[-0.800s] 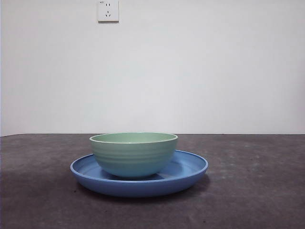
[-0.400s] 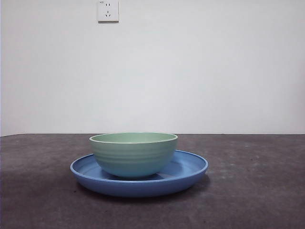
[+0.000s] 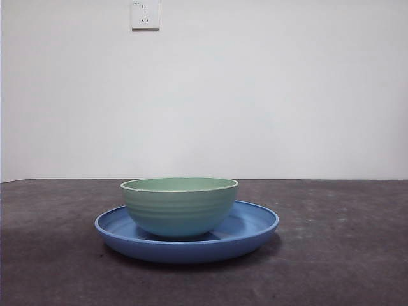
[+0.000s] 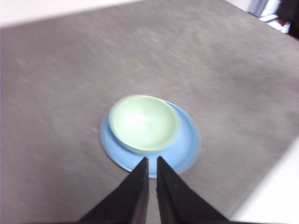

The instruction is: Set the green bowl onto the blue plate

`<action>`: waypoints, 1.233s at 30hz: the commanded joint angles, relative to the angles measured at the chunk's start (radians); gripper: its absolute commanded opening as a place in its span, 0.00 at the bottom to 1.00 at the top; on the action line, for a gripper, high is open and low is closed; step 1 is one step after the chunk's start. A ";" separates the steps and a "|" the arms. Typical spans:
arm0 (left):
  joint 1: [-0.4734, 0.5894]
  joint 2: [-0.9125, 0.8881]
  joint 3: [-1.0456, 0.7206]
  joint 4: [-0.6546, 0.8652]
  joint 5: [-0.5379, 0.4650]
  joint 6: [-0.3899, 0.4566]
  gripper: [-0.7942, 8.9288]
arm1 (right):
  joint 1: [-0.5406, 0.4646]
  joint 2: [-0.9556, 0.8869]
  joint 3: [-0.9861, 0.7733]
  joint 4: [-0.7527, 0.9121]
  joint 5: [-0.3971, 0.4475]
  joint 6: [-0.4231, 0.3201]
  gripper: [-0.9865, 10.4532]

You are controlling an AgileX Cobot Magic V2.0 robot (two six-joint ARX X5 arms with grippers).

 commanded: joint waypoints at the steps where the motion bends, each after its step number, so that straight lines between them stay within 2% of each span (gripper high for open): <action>1: 0.065 -0.015 -0.078 0.107 -0.052 0.118 0.11 | 0.008 0.003 0.009 0.011 -0.002 -0.005 0.10; 9: 0.309 -0.089 -0.403 0.534 -0.071 0.075 0.11 | 0.008 0.003 0.009 0.011 -0.002 -0.005 0.10; 16: 0.436 -0.163 -0.599 0.711 -0.071 0.019 0.11 | 0.008 0.003 0.008 0.011 -0.002 -0.005 0.10; 26: 0.565 -0.319 -0.821 0.732 -0.097 -0.041 0.11 | 0.008 0.003 0.009 0.011 -0.002 -0.005 0.10; 37: 0.577 -0.462 -0.936 0.729 -0.105 -0.038 0.11 | 0.008 0.003 0.009 0.011 -0.002 -0.005 0.10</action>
